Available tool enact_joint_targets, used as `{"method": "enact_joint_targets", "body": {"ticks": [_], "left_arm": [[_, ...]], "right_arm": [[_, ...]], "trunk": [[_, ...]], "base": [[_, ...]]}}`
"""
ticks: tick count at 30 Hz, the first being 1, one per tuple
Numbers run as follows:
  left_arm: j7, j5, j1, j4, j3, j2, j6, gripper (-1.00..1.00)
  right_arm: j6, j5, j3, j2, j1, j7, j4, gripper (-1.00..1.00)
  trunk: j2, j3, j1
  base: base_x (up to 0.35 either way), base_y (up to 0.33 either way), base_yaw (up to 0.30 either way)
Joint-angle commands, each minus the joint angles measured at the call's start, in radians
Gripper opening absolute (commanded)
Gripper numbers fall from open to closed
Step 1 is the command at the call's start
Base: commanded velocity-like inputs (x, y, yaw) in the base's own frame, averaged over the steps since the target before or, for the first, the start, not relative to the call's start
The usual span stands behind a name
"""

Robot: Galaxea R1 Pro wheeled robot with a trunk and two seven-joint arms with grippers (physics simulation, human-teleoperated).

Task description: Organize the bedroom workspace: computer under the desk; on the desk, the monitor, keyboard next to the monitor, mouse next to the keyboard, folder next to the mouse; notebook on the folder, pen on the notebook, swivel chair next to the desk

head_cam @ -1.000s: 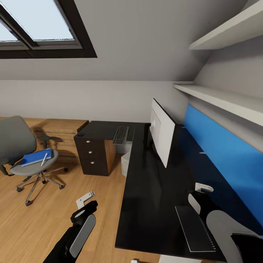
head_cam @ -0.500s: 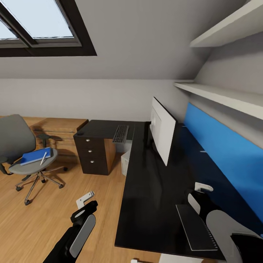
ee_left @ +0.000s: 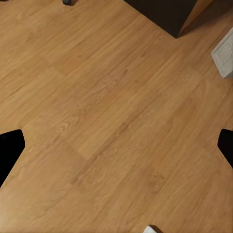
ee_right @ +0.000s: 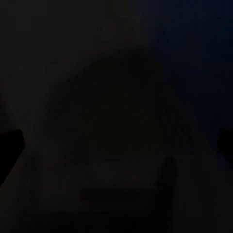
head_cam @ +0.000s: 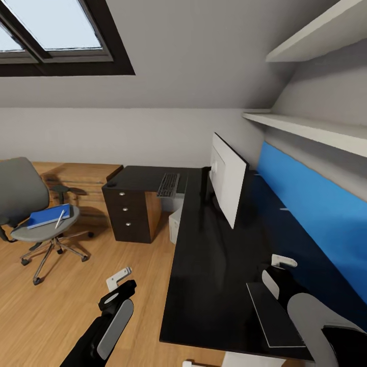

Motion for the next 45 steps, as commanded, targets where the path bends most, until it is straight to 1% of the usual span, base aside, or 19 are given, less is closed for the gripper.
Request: {"method": "enact_joint_targets", "body": {"ticks": [1, 10, 13, 15, 26, 34, 45], "left_arm": [[0.006, 0.003, -0.001, -0.001, -0.001, 0.0, 0.005, 1.0], [0.006, 0.003, -0.001, -0.001, -0.001, 0.0, 0.005, 1.0], [0.006, 0.003, -0.001, -0.001, -0.001, 0.0, 0.005, 1.0], [0.006, 0.003, -0.001, -0.001, -0.001, 0.0, 0.005, 1.0], [0.006, -0.003, -0.001, -0.001, -0.001, 0.0, 0.006, 1.0], [0.006, -0.006, -0.001, -0.001, -0.001, 0.0, 0.007, 1.0], [0.006, -0.006, -0.001, -0.001, -0.002, 0.0, 0.007, 1.0]], "right_arm": [[0.006, -0.001, -0.002, 0.0, 0.0, -0.002, -0.002, 1.0], [0.006, -0.001, -0.002, 0.0, 0.0, -0.002, -0.002, 1.0], [0.006, -0.001, 0.0, 0.0, 0.0, -0.002, -0.002, 1.0], [0.006, -0.001, 0.013, 0.0, 0.0, -0.002, -0.002, 1.0], [0.006, -0.001, 0.018, 0.0, 0.0, -0.002, -0.002, 1.0], [0.006, -0.001, 0.018, 0.001, 0.0, -0.002, -0.002, 1.0], [0.005, 0.001, 0.018, 0.002, 0.0, -0.002, -0.002, 1.0]], "trunk": [[-0.008, -0.004, 0.004], [-0.071, -0.033, 0.038], [-0.071, -0.033, 0.038], [-0.071, -0.033, 0.038], [-0.071, -0.033, 0.038], [-0.071, -0.033, 0.038], [-0.071, -0.033, 0.038]], "base": [[0.0, 0.0, 0.0], [0.0, 0.0, 0.0], [0.0, 0.0, 0.0], [0.0, 0.0, 0.0], [-0.01, 0.0, 0.0], [-0.223, 0.0, 0.0], [-0.097, 0.0, 0.0]]}}
